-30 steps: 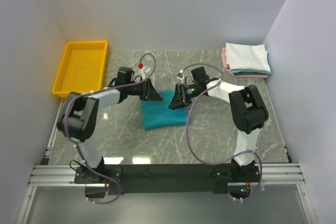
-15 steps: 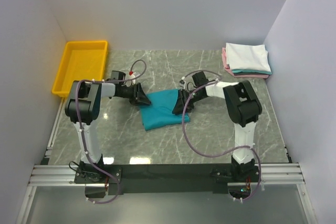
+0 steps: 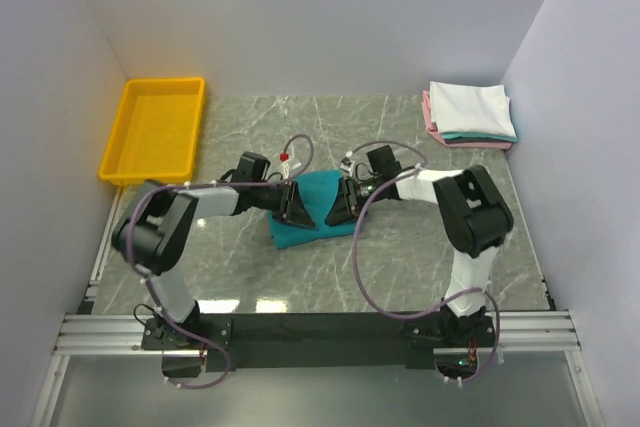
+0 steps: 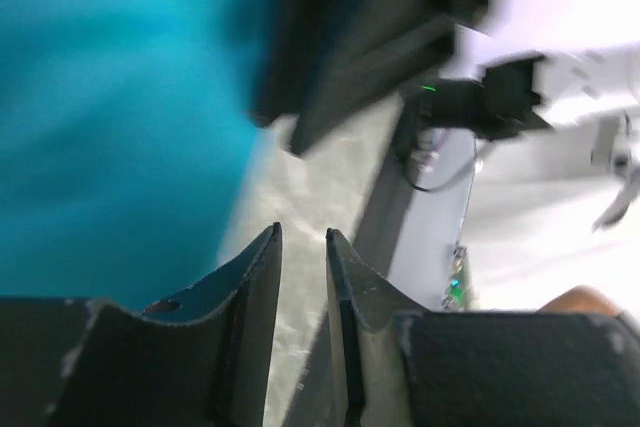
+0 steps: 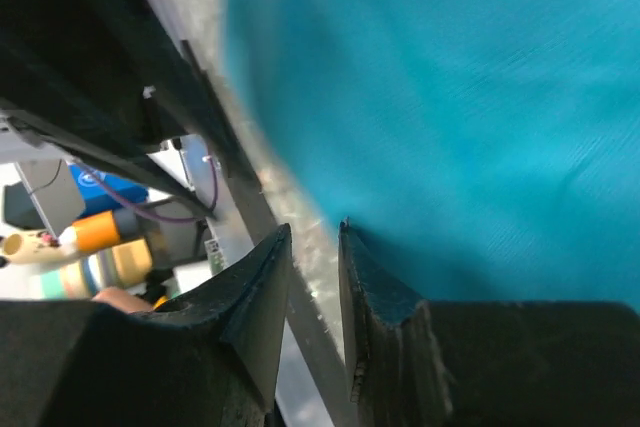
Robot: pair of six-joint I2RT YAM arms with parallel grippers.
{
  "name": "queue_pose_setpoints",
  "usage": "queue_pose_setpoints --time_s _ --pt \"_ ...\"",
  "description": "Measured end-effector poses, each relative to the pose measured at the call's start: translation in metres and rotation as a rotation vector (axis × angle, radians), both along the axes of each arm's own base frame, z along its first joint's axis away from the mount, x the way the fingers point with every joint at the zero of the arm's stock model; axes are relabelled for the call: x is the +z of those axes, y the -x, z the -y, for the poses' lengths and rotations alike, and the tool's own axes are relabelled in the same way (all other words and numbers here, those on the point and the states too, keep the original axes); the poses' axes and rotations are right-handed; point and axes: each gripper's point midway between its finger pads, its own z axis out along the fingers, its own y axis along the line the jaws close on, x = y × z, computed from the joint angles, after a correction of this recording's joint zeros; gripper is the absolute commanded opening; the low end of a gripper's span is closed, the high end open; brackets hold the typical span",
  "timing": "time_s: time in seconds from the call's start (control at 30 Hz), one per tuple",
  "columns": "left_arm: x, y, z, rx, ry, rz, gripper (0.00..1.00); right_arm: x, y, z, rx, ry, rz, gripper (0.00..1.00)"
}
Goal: Fold and stack the t-shirts
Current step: Fold the tshirt
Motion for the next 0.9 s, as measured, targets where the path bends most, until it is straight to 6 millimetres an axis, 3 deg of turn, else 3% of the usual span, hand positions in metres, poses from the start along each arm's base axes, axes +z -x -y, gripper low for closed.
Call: queue_pose_setpoints --time_s 0.13,0.17,0.3,0.47,0.6,0.77,0.9 --pt "-0.063 -0.001 -0.006 0.048 -0.122 -0.165 0.31 -0.037 0.002 -0.004 0.009 0.055 -0.087 0.32" --pt "-0.068 0.002 -0.009 0.041 -0.118 -0.221 0.30 -0.045 0.005 -0.004 0.010 0.066 -0.116 0.32" --pt "-0.068 -0.010 -0.018 0.047 -0.125 -0.259 0.31 -0.047 0.006 0.000 0.004 0.055 -0.150 0.33" --pt "-0.066 -0.043 -0.039 0.088 -0.148 -0.232 0.33 -0.047 0.000 0.000 -0.013 0.051 -0.142 0.32" --pt "-0.062 -0.071 -0.046 0.085 -0.187 -0.125 0.35 -0.046 -0.021 -0.004 -0.029 0.051 -0.111 0.30" --pt "-0.047 -0.062 -0.054 0.029 -0.177 -0.029 0.39 -0.033 -0.039 0.006 -0.065 0.069 -0.035 0.29" --pt "-0.006 -0.043 -0.058 -0.003 -0.106 0.049 0.39 0.005 -0.032 0.010 -0.074 0.033 0.036 0.31"
